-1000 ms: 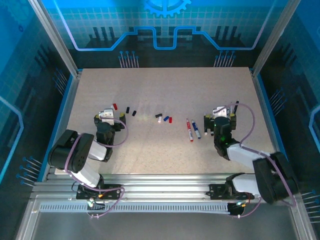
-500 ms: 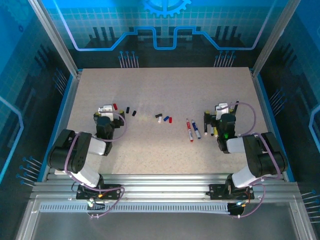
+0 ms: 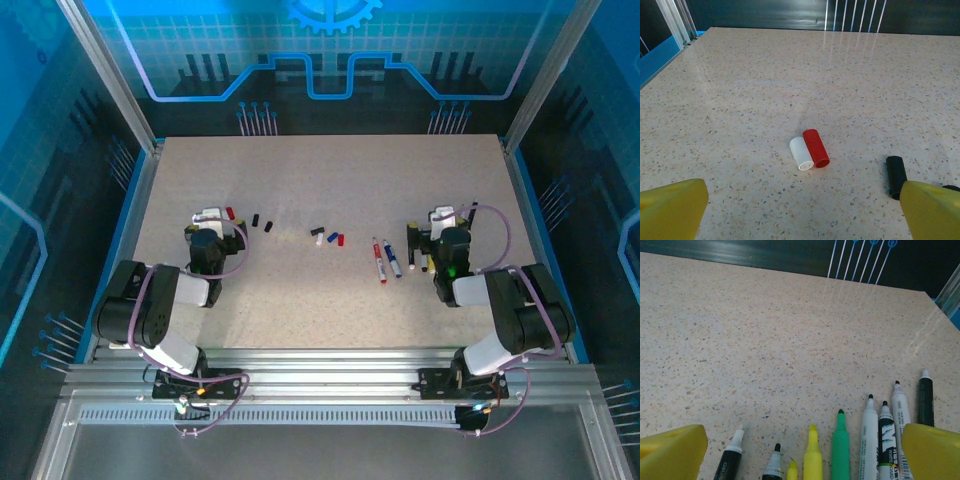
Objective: Open the pen caps
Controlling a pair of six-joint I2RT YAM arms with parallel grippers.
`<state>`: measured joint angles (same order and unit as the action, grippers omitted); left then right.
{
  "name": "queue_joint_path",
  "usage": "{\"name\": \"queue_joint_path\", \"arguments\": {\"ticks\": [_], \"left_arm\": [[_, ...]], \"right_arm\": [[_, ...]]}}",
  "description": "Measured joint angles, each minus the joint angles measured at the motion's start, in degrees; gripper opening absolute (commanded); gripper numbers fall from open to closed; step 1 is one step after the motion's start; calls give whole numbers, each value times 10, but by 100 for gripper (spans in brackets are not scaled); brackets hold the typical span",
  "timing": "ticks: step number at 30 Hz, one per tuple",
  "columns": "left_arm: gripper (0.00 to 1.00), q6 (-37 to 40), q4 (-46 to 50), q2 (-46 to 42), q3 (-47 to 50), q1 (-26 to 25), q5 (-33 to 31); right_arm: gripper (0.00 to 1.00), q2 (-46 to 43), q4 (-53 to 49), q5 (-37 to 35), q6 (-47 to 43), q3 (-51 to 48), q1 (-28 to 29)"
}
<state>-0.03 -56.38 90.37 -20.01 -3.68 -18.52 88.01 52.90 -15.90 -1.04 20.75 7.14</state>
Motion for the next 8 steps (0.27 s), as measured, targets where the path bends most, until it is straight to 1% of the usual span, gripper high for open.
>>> {"name": "queue_joint_path", "arguments": {"ticks": [8], "left_arm": [[100,0,6,0,0,0,3]], "right_arm": [[100,0,-19,29,3,7,-10]]}}
